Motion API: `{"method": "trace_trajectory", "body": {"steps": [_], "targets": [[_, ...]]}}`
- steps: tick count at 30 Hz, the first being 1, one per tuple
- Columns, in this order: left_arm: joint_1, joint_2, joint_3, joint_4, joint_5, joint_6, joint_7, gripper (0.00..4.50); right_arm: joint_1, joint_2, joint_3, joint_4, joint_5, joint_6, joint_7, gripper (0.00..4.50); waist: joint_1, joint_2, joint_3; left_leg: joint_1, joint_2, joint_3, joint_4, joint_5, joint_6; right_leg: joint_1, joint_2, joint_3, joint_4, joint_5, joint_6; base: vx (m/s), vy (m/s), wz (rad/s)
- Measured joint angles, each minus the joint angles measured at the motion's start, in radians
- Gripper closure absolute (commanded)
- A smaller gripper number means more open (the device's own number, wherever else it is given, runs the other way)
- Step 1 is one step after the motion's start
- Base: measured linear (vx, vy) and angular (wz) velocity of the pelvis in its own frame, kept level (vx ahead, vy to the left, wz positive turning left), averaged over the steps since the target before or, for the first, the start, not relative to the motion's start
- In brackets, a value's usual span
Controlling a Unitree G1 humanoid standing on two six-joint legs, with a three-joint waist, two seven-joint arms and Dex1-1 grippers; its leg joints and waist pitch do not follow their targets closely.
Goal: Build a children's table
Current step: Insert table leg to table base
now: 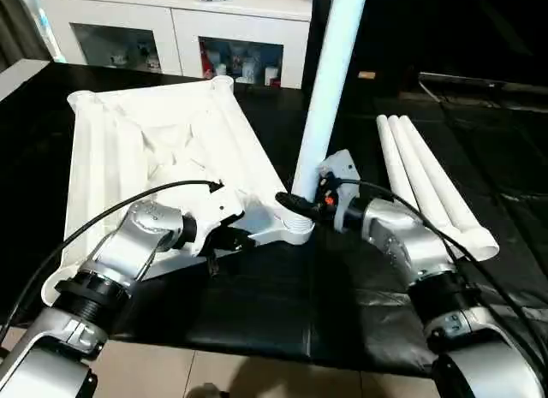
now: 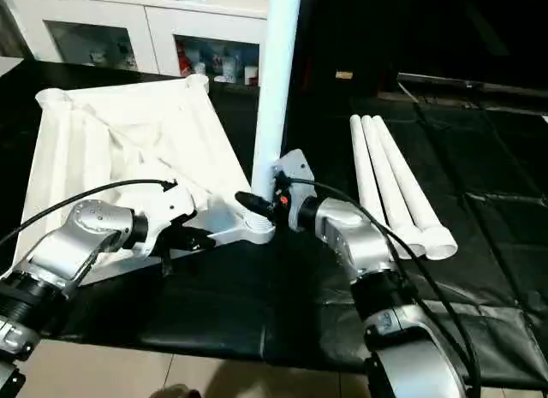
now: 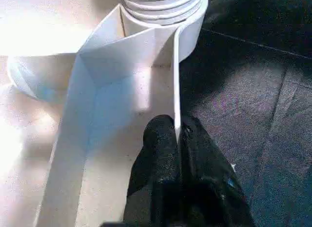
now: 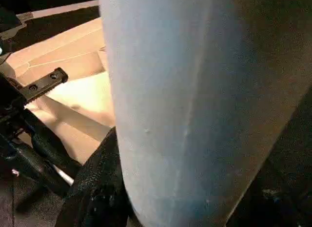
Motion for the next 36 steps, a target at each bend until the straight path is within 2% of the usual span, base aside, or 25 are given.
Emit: {"method": "trace_trajectory", "body": {"steps": [7, 13, 19, 23, 28, 31, 36], "targets": [[0.004, -0.001, 0.005, 0.000, 0.000, -0.003, -0.003, 4.50, -0.016, 0.008, -0.007, 0.041, 0.003, -0.012, 0.028, 2.58, -0.001, 0.000, 0.000, 0.001, 0.000, 0.001, 0.000, 0.000, 0.000, 0.000, 0.000, 0.000, 0.000, 0.000, 0.000, 0.000, 0.000, 0.00], [0.005, -0.003, 0.010, 0.000, 0.005, -0.003, -0.002, 4.50, -0.029, 0.035, -0.081, 0.115, 0.058, -0.010, 0.042, 2.58, -0.001, 0.001, -0.001, 0.001, 0.001, 0.001, 0.000, 0.000, 0.000, 0.000, 0.000, 0.000, 0.000, 0.000, 0.000, 0.000, 0.000, 0.00], [-0.006, -0.029, 0.035, 0.037, 0.004, 0.000, 0.012, 4.50, -0.004, 0.044, -0.137, 0.133, 0.103, -0.038, 0.043, 2.58, 0.005, 0.012, -0.001, 0.000, 0.001, 0.001, 0.000, 0.000, 0.000, 0.000, 0.000, -0.001, 0.000, 0.000, 0.000, 0.000, 0.000, 0.00], [-0.017, -0.046, 0.035, 0.065, -0.005, 0.000, 0.015, 4.50, 0.054, 0.055, -0.159, 0.128, 0.115, -0.137, 0.040, 2.58, 0.017, 0.026, -0.004, 0.000, 0.001, 0.001, -0.001, 0.000, 0.000, 0.000, -0.001, -0.001, 0.000, 0.000, 0.000, 0.000, 0.000, 0.00], [-0.026, -0.066, 0.035, 0.086, -0.005, -0.003, 0.020, 4.50, 0.121, 0.059, -0.151, 0.084, 0.098, -0.234, 0.019, 2.58, 0.026, 0.031, -0.005, 0.000, 0.001, 0.001, -0.001, 0.000, 0.000, 0.000, -0.001, -0.001, -0.001, 0.000, 0.000, 0.000, 0.000, 0.00], [-0.030, -0.079, 0.035, 0.099, -0.005, -0.008, 0.020, 4.50, 0.151, 0.036, -0.116, 0.050, 0.055, -0.294, 0.018, 2.58, 0.031, 0.038, -0.006, 0.000, 0.000, 0.002, -0.001, 0.000, 0.001, 0.001, -0.002, -0.001, -0.002, 0.000, 0.000, 0.000, 0.000, 0.00], [-0.030, -0.091, 0.032, 0.103, -0.003, -0.020, 0.020, 4.50, 0.176, -0.009, -0.061, -0.002, -0.004, -0.334, 0.026, 2.58, 0.046, 0.038, -0.006, 0.000, 0.000, 0.002, -0.001, 0.000, 0.001, 0.001, -0.002, -0.001, -0.003, 0.000, 0.000, 0.000, 0.000, 0.00]]}}
